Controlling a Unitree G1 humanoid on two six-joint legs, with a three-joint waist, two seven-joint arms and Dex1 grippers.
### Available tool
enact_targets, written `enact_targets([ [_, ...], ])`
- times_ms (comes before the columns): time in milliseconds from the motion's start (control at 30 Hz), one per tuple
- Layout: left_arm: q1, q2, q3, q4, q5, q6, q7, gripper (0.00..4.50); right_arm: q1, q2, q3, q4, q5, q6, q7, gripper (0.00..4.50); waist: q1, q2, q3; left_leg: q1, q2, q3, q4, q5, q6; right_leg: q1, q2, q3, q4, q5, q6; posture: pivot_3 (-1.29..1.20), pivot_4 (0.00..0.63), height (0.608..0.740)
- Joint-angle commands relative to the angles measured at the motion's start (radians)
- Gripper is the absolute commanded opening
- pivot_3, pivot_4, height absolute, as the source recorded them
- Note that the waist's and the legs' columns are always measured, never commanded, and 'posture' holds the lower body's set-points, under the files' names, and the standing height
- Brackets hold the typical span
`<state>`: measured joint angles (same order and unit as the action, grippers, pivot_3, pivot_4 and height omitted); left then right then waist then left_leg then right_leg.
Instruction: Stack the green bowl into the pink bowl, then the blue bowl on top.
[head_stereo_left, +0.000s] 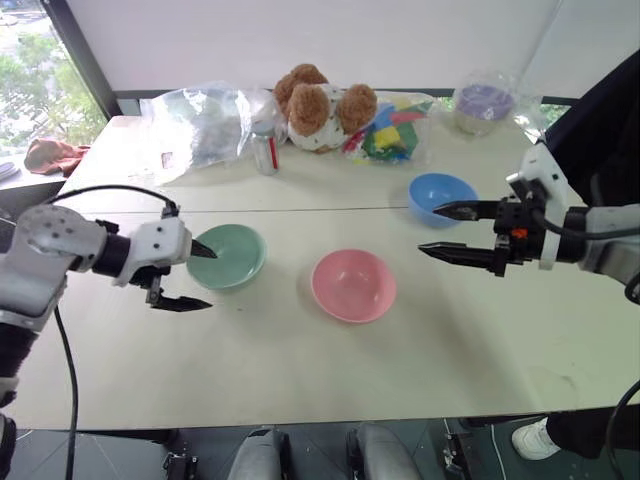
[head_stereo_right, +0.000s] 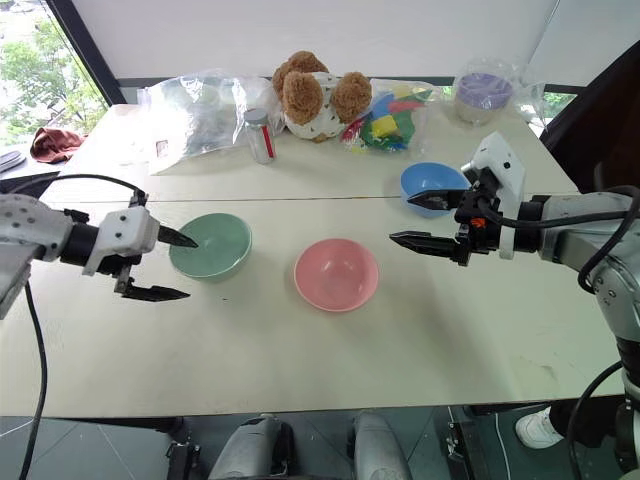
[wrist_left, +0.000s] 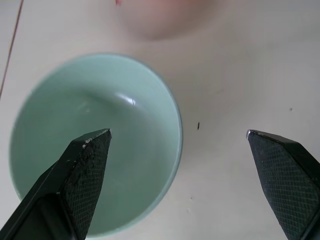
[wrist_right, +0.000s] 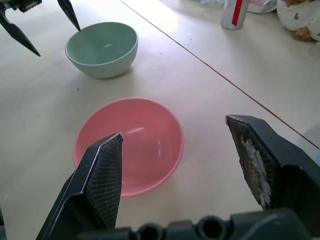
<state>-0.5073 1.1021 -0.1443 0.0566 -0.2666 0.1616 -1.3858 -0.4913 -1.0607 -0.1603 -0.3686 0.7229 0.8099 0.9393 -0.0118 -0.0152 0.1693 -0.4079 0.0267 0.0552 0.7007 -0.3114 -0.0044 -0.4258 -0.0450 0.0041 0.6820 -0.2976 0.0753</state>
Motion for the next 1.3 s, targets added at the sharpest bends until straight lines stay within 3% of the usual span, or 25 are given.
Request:
enact_targets([
  [33,0.030,-0.027,0.016,-0.010,0.041,-0.017,0.044,4.48,0.014,-0.017,-0.068,-0.053,0.056,0.032,0.018,3.58,0.000,0.000,0.000,0.000,0.000,0.000,0.000,0.000,0.000,0.000,0.000,0.000,0.000,0.000,0.000,0.00,0.150,0.740],
  [233,0.052,-0.092,0.007,0.028,0.105,-0.035,0.096,4.48,0.056,-0.034,-0.133,-0.096,0.155,0.100,0.046,3.58,0.002,0.000,0.000,0.000,0.000,0.000,0.000,0.000,0.000,0.000,-0.001,0.000,0.000,0.000,0.000,0.00,0.150,0.740],
  [400,0.039,-0.136,0.000,0.081,0.159,-0.068,0.136,4.48,0.086,-0.046,-0.130,-0.111,0.145,0.096,0.054,3.58,0.000,0.000,0.000,0.000,0.000,0.000,0.000,0.000,0.000,0.000,-0.001,0.000,0.000,0.000,0.000,0.00,0.150,0.740],
  [500,0.042,-0.152,0.000,0.097,0.173,-0.077,0.141,3.67,0.098,-0.046,-0.132,-0.124,0.153,0.092,0.058,3.58,0.000,0.000,0.000,0.000,0.000,0.000,0.000,0.000,0.000,0.000,-0.001,0.000,0.000,0.000,0.000,0.00,0.150,0.740],
  [733,0.041,-0.170,0.013,0.117,0.182,-0.086,0.143,0.18,0.083,-0.043,-0.128,-0.121,0.145,0.088,0.040,3.58,0.001,-0.001,0.000,0.000,0.000,0.000,0.000,0.000,0.000,0.000,-0.001,0.000,0.000,0.000,0.000,0.00,0.150,0.740],
  [767,0.039,-0.170,0.016,0.117,0.180,-0.088,0.143,0.03,0.083,-0.044,-0.128,-0.120,0.144,0.087,0.039,3.58,0.001,0.001,-0.001,0.000,0.000,0.000,0.000,0.000,0.000,0.000,-0.001,0.000,0.000,0.000,0.000,0.00,0.150,0.740],
  [867,-0.022,-0.186,0.027,0.098,0.139,-0.074,0.110,0.03,0.077,-0.046,-0.118,-0.113,0.127,0.076,0.038,3.58,0.000,0.002,-0.002,0.001,0.000,0.000,0.000,0.000,0.001,0.001,-0.001,0.001,0.000,0.000,0.000,0.00,0.150,0.740],
  [1033,-0.267,-0.291,-0.029,0.102,0.069,-0.055,-0.041,0.03,0.061,-0.060,-0.121,-0.079,0.095,0.058,0.050,3.58,0.026,0.001,-0.002,-0.001,-0.001,-0.001,0.001,0.000,0.000,0.001,0.000,-0.001,0.000,0.000,0.000,0.00,0.150,0.740],
  [1200,-0.460,-0.459,-0.150,0.175,0.063,-0.105,-0.202,0.03,0.081,-0.074,-0.149,-0.061,0.063,0.039,0.045,3.58,0.025,0.001,-0.002,-0.001,-0.004,0.000,0.002,-0.002,0.003,0.002,-0.001,-0.001,-0.002,0.000,0.000,0.00,0.150,0.740],
  [1300,-0.537,-0.501,-0.273,0.241,0.031,-0.172,-0.229,0.03,0.113,-0.080,-0.206,-0.076,0.071,0.058,0.028,3.58,0.017,0.001,-0.002,-0.001,-0.004,0.000,0.001,-0.002,0.004,0.001,-0.001,-0.001,-0.002,0.000,0.001,0.00,0.150,0.740],
])
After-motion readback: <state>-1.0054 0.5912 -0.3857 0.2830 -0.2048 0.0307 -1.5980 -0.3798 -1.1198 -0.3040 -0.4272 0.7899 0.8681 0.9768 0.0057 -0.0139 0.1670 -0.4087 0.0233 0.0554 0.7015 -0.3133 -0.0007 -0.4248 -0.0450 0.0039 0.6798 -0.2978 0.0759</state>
